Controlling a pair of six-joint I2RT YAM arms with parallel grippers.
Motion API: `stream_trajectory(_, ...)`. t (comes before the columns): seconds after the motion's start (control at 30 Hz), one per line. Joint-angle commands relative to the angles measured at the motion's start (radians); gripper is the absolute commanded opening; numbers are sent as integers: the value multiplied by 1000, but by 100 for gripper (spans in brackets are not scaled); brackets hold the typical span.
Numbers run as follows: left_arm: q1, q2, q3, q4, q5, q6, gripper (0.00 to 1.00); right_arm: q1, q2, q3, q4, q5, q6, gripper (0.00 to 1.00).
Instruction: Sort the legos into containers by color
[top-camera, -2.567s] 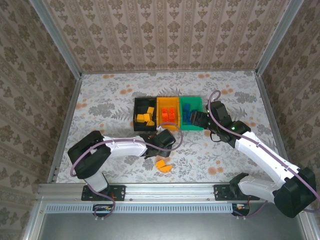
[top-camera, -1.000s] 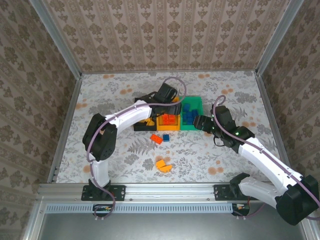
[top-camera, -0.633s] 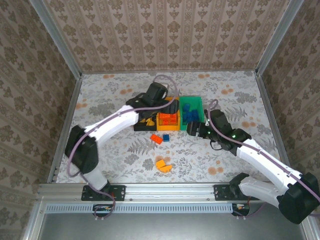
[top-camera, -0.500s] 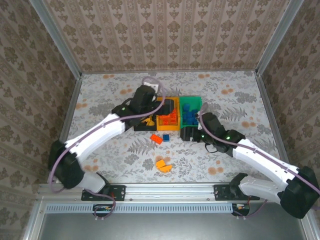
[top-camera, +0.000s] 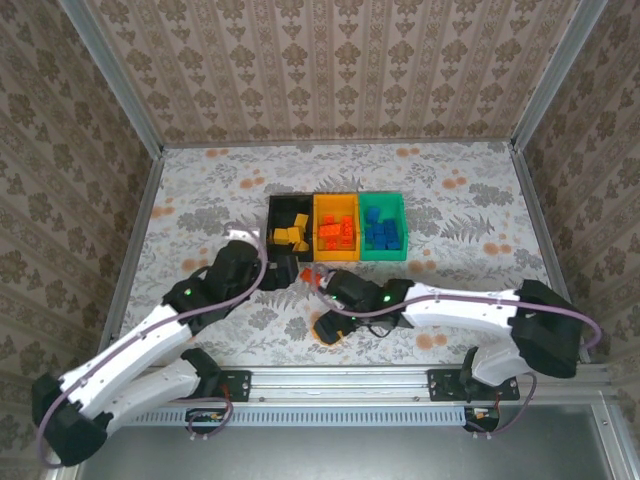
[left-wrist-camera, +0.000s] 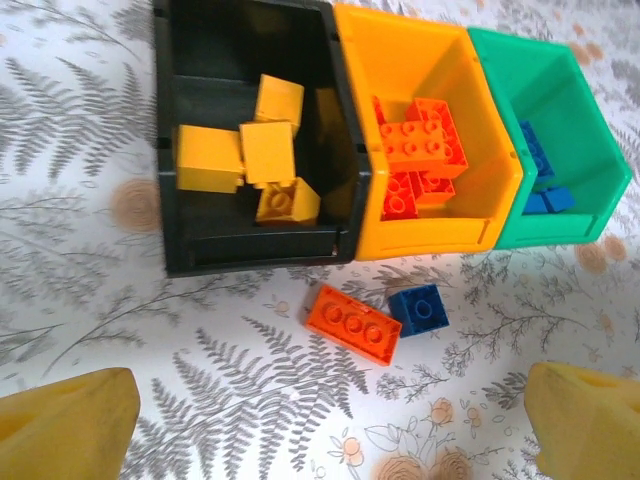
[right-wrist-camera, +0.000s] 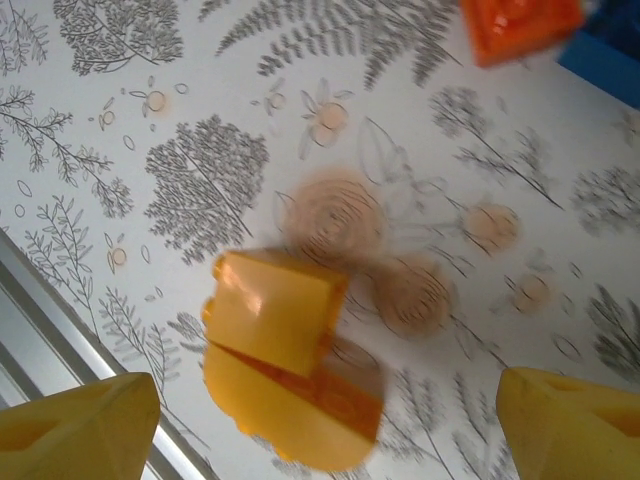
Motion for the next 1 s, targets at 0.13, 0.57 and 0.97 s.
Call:
stream_trajectory(0.13, 45, -213, -57, -194, -103, -61, 100, 67, 196, 163, -75, 122, -28, 87)
stream_trajectory(0.57, 80, -229, -76, -209, -90, -53, 100, 85, 316, 208, -106, 122, 18, 57)
stream_trajectory(0.97, 81, -229, -104, -181, -71, -60, 100, 48, 201, 179, -13, 128, 14, 35)
